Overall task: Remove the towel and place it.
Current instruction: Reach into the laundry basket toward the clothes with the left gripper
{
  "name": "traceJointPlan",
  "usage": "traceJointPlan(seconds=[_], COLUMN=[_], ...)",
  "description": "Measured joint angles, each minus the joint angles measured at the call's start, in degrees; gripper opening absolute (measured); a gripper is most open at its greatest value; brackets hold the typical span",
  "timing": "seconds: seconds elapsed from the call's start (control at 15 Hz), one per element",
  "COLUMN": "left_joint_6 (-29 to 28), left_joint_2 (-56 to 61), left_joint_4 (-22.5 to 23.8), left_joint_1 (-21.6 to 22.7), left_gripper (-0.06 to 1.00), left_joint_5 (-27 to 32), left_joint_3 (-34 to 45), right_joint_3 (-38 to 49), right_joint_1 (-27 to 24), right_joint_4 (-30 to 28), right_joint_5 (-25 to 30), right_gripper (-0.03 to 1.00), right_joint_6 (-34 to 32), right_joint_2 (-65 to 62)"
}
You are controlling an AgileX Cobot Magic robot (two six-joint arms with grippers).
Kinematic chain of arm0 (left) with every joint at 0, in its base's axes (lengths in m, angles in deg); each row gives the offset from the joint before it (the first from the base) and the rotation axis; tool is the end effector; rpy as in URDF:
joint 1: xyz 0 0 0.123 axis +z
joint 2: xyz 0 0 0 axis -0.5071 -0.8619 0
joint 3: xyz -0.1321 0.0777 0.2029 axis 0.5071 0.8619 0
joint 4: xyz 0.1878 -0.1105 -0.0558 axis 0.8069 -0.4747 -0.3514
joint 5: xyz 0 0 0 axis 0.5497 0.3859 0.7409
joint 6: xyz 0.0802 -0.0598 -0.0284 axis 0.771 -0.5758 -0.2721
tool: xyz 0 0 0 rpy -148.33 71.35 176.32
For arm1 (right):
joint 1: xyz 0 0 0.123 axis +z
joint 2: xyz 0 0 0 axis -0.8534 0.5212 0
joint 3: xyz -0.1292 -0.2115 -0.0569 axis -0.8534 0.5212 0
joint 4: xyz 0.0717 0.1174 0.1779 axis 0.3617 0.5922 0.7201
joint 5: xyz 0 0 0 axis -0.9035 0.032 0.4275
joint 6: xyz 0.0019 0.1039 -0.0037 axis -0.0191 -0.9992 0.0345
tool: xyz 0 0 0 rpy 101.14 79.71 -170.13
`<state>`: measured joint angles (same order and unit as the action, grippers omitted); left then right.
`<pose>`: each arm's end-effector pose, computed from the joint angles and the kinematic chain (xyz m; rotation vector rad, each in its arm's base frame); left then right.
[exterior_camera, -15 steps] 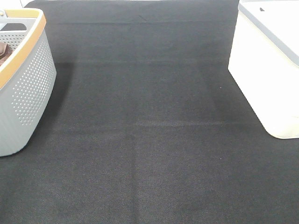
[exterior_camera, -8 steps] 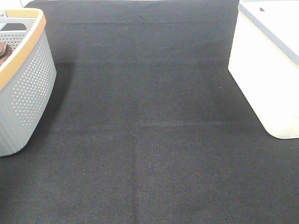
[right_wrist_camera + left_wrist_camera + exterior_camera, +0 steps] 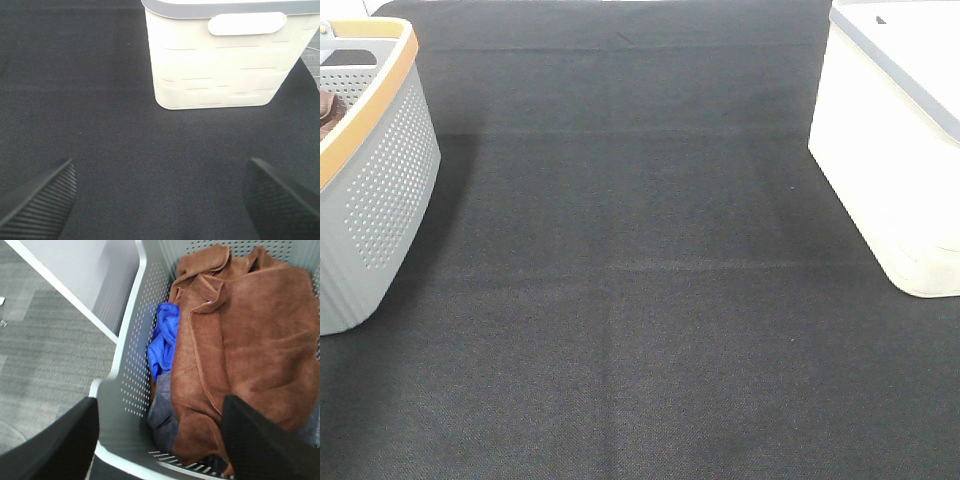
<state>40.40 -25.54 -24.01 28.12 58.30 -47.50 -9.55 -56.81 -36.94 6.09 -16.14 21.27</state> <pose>0.2410 0.0283 0.3326 -0.1558 2.3295 0.4131 0.0120 0.0022 0.2592 -0.0163 2.0376 0.0521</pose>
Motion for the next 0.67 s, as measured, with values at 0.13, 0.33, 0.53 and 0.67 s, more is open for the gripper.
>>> traceJointPlan(seconds=[0.13,0.33,0.53,0.67], left_joint_6=[2.0,4.1,8.6,10.7], left_joint_2=[-6.1,-12.1,-21.4,-26.8], left_joint_4=[0.3,0.3,-0.3,-1.3], left_joint_1=[0.0,0.0,0.0,0.0], left_gripper=[0.66,0.66,0.66,0.66], left_joint_5=[2.9,5.4,7.2,8.7], left_joint_3=[-5.3,-10.3,-18.4,-22.7], right_joint_3=[0.0,0.0,0.0,0.0], right_joint_1=[0.0,0.0,0.0,0.0], right_joint_4=[0.0,0.0,0.0,0.0], right_joint_5=[0.0,0.0,0.0,0.0], right_gripper=[0.85,0.85,0.85,0.85], right_joint_6=[0.0,0.0,0.0,0.0], right_joint_2=[0.0,0.0,0.0,0.0])
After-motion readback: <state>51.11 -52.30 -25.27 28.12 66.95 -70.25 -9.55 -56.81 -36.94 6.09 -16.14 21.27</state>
